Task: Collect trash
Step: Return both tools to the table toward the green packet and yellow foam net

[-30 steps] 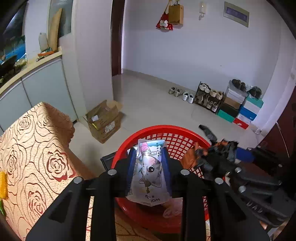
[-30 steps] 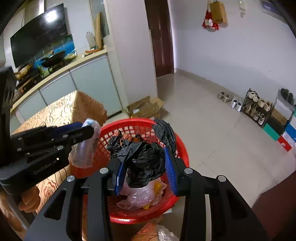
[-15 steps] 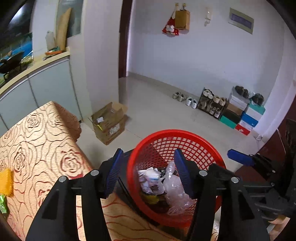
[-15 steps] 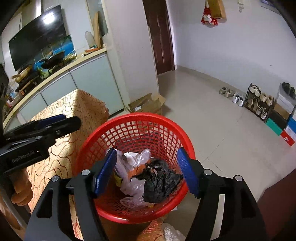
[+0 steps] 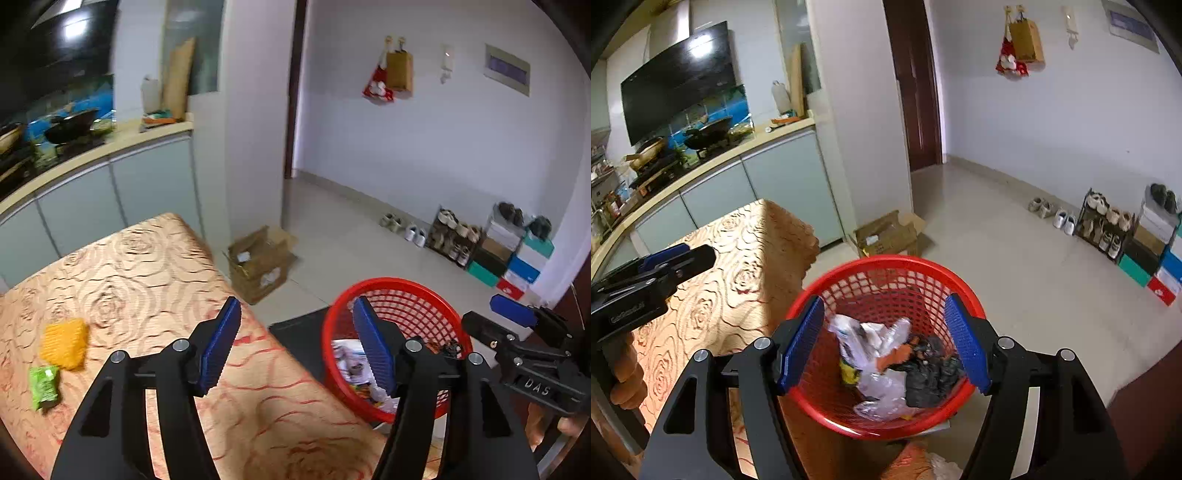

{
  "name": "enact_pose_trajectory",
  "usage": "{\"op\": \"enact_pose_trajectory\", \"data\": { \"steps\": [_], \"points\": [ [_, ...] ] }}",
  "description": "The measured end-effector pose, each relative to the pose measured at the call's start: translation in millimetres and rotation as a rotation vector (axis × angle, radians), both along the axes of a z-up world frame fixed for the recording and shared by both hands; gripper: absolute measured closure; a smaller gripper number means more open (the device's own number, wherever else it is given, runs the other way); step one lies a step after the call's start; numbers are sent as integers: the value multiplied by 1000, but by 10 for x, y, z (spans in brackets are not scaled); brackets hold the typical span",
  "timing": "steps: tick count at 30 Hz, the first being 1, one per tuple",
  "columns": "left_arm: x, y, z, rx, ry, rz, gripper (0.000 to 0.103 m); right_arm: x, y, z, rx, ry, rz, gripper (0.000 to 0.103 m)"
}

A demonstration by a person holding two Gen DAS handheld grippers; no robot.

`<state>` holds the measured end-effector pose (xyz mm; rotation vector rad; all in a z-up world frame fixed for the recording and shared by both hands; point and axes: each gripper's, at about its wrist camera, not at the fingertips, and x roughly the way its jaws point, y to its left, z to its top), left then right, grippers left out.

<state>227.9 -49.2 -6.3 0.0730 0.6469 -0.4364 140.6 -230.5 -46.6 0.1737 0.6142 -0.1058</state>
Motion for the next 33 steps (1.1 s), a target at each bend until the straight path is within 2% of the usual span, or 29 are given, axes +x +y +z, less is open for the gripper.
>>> {"op": "enact_pose_trajectory", "data": {
  "steps": [9,16,24,28,33],
  "points": [
    [-197,687,182,-12,-48,141,37,28,435,198,-21,-37,72,37],
    [-290,1286,156,-14,-43,265,37,121,829,291,-17,-52,137,37],
    [-408,2169,95,1,-23,452,34,255,1367,340,-8,-66,239,34],
    [-476,2429,-30,-33,24,471,32,308,1533,314,2,-54,275,34],
    [-408,2461,-262,-17,86,454,32,374,1664,258,-5,-29,302,34]
  ]
}}
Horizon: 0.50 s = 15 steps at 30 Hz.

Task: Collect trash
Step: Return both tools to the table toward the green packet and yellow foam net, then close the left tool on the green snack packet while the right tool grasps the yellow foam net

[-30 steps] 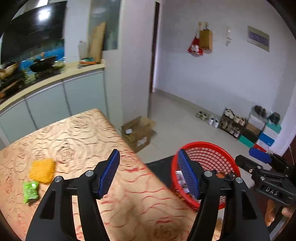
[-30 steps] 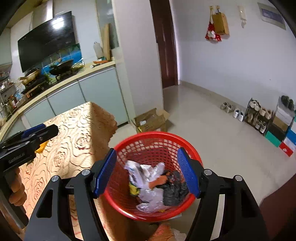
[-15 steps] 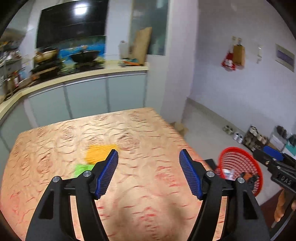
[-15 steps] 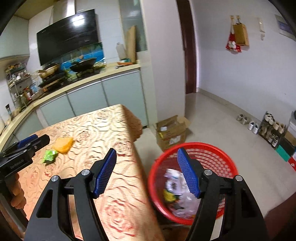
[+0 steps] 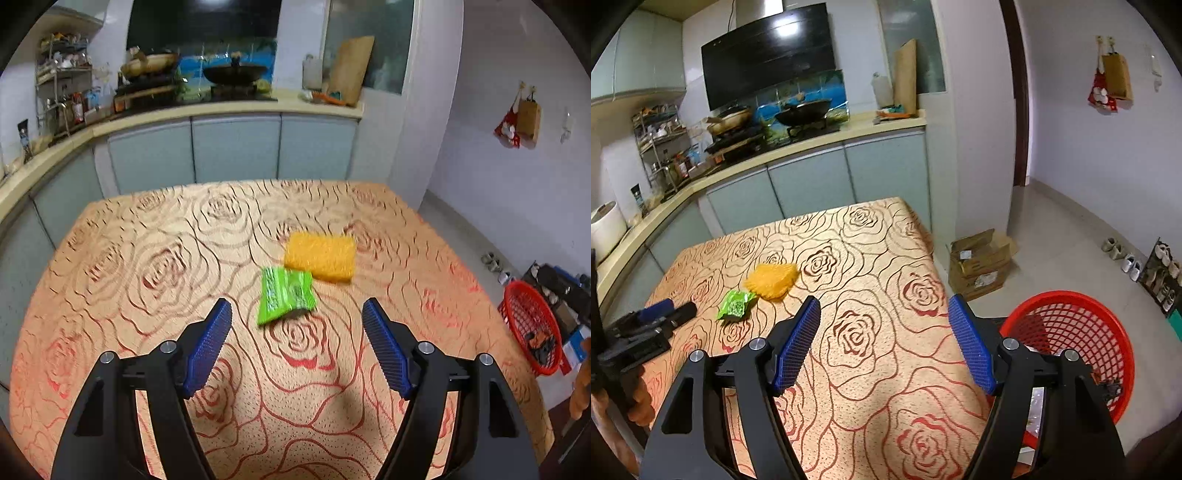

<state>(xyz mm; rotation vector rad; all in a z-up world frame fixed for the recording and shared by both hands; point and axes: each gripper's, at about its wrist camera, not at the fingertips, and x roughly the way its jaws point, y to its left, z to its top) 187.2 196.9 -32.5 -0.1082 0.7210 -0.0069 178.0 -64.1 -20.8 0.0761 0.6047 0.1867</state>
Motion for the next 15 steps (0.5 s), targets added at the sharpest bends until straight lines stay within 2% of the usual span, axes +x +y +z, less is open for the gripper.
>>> {"op": "enact_pose_trajectory", "data": {
  "steps": [6,15],
  "points": [
    [208,35,-219,-59,57,0,32,72,-2,-13,-9,11,-2,34],
    [648,47,-425,-21,120,23,33,268,128,-71,-29,32,15,34]
  ]
}}
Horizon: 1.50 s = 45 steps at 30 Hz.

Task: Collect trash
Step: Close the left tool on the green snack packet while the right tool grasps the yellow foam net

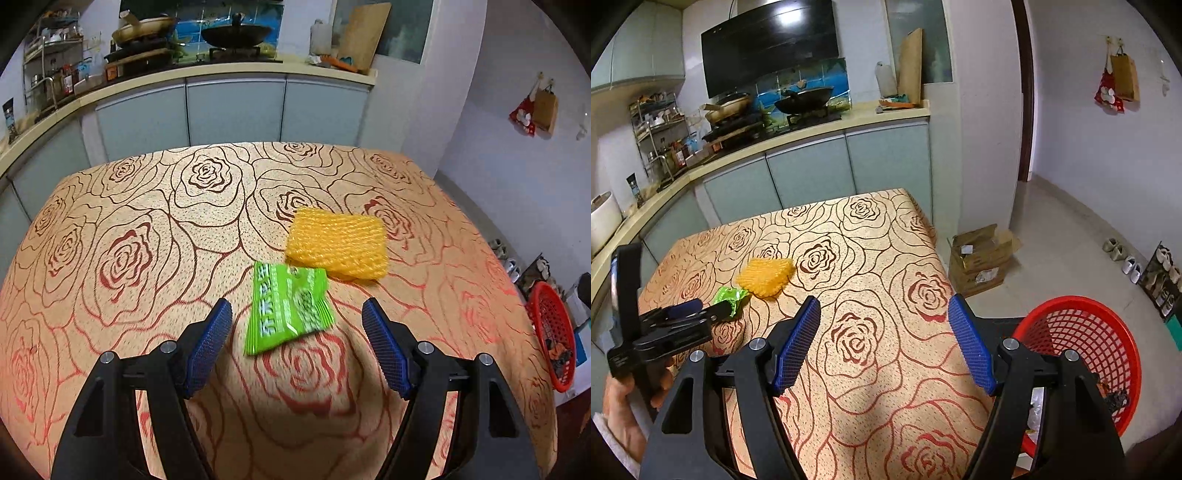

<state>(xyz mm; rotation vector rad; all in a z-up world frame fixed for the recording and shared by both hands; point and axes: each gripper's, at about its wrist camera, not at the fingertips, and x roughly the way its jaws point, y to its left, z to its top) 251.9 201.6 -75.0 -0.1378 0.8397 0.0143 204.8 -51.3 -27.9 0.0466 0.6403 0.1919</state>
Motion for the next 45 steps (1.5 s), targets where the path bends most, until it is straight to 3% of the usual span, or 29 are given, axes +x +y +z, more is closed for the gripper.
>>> {"op": "enact_pose_trajectory", "data": {
  "steps": [5,8,13,19,32,45],
  "points": [
    [150,63,-51,-23,22,15,41,118,150,-35,-9,11,22,34],
    [229,110,-136,-39,63,30,53,187,228,-47,-10,15,35,34],
    [226,168,-145,-24,56,44,71,286,392,-104,-16,27,62,34],
    [182,270,-114,-7,32,78,80,419,661,-185,-19,34,102,34],
    [26,508,129,68,-60,211,81,699,1195,-368,-29,49,193,34],
    [3,664,194,98,-81,283,81,1113,1684,-619,-67,133,279,34]
  ]
}}
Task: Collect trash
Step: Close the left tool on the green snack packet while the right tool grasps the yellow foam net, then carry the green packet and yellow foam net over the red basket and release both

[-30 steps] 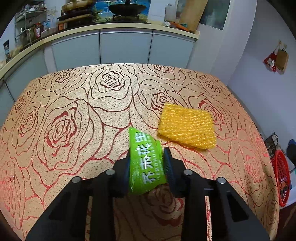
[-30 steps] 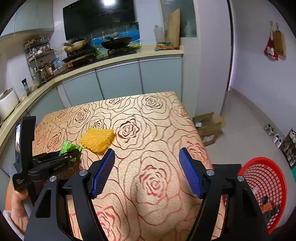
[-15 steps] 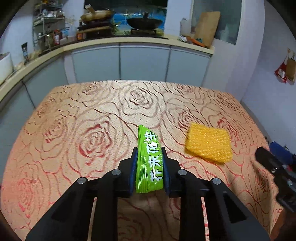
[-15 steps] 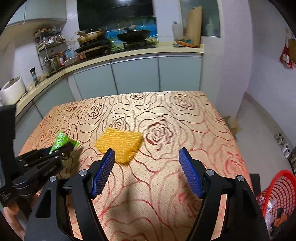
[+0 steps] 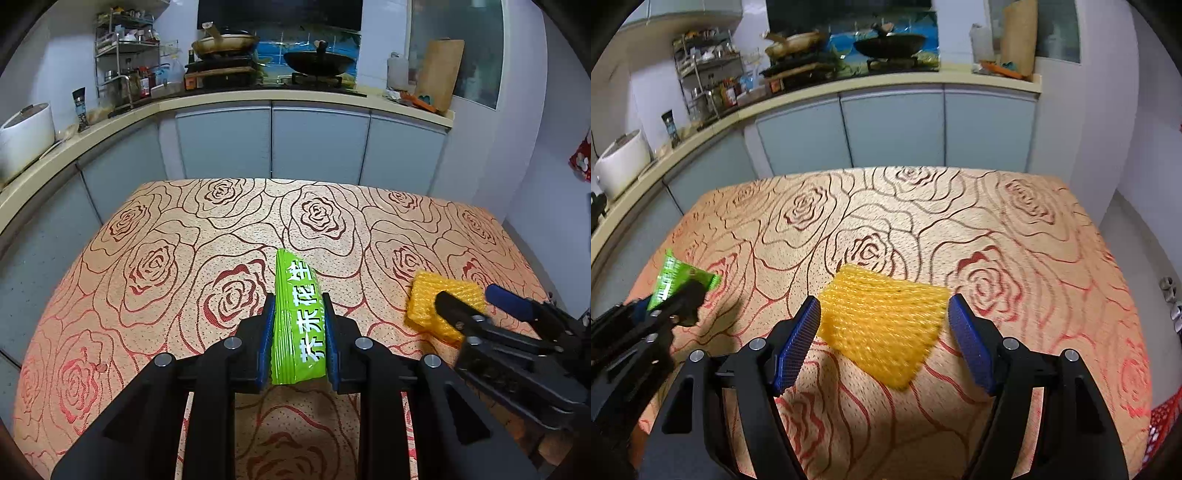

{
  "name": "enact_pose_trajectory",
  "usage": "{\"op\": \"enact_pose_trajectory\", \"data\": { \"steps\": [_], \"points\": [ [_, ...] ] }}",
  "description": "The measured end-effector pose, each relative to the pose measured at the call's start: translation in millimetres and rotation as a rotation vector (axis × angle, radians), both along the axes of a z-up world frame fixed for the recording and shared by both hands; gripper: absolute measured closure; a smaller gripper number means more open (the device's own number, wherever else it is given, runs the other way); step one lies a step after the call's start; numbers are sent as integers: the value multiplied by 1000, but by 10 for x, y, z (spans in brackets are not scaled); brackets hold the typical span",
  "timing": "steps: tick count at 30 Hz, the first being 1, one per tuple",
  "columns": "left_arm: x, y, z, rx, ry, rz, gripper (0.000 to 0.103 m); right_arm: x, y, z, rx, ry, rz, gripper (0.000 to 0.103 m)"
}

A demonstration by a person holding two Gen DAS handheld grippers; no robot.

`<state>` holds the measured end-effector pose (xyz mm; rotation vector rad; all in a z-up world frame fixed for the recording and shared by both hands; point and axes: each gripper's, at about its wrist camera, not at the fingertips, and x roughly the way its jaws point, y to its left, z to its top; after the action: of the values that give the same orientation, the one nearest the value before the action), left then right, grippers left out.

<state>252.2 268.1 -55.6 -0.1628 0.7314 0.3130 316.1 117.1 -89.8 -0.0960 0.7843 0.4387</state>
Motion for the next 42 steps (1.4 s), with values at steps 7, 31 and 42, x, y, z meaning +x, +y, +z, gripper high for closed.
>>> {"op": "enact_pose_trajectory", "data": {
  "steps": [7,31,42],
  "points": [
    [6,46,-8,-2,7,16,81,47,55,-62,-10,42,29,58],
    [-249,-24,422,42,-118,21,81,-655,-361,778,75,-178,-11,86],
    [-564,-256,791,89,-177,-11,81,-1098,-637,1231,158,-274,-8,86]
  ]
}}
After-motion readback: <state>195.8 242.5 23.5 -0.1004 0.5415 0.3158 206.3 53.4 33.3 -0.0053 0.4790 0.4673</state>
